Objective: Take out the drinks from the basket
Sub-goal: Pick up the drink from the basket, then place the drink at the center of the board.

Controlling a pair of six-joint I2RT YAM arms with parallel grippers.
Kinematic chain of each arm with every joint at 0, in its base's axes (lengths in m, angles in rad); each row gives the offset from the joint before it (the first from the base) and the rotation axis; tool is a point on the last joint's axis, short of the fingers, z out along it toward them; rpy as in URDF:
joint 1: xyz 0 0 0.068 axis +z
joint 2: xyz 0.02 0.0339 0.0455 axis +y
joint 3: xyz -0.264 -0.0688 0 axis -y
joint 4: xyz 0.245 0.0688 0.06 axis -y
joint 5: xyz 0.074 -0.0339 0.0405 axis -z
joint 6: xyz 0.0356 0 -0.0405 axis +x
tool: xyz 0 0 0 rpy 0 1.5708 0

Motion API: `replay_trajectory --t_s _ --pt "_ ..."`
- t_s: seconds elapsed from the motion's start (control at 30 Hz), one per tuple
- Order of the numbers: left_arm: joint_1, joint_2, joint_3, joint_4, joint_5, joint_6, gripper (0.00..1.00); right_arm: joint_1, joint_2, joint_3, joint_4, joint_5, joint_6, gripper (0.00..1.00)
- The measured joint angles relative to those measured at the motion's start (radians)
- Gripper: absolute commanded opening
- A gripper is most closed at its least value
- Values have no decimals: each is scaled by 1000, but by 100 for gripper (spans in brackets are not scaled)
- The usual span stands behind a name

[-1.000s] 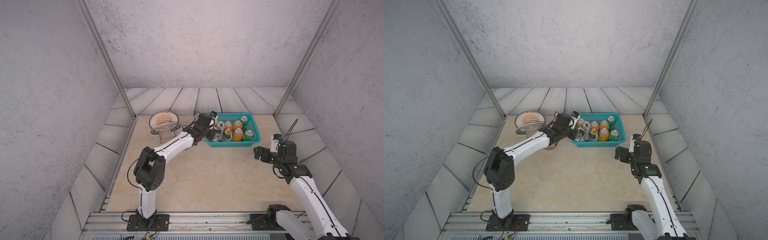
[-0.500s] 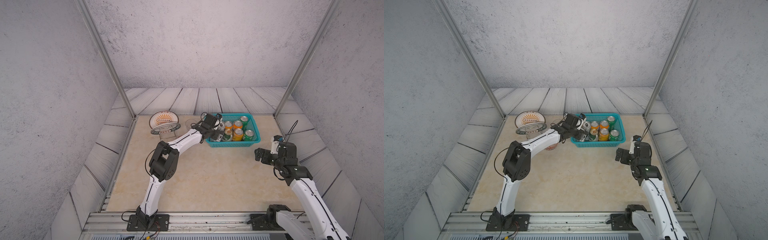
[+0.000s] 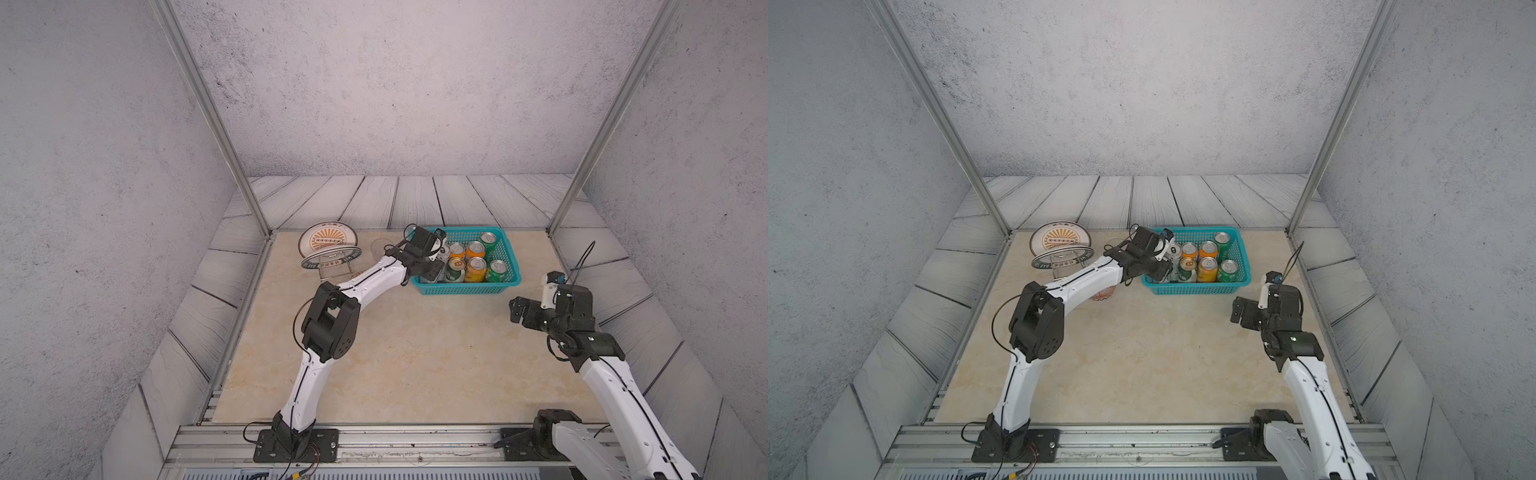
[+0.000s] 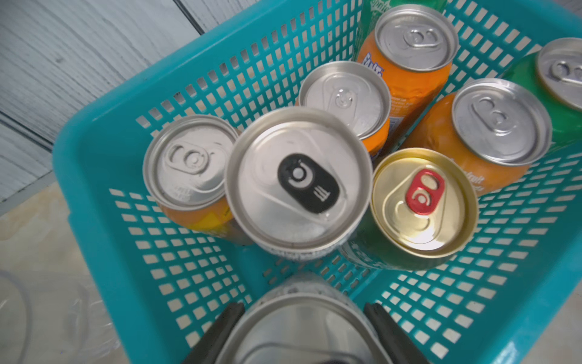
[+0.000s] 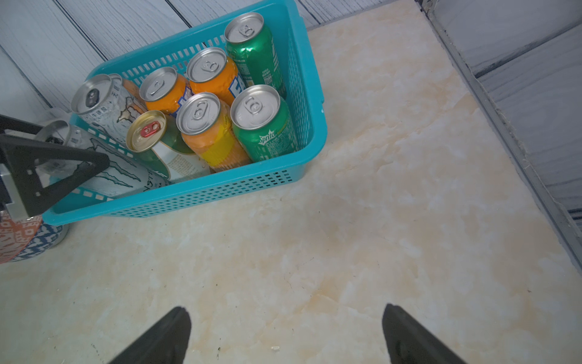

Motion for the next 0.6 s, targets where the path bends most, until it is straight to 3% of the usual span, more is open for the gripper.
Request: replay_trajectory --t_s 0.3,0.6 --pt "-2 -26 -1 -39 8 9 47 0 -16 0 -5 17 -4 99" --pt "-5 -222 -55 -84 -8 16 47 0 -28 0 -23 22 -11 100"
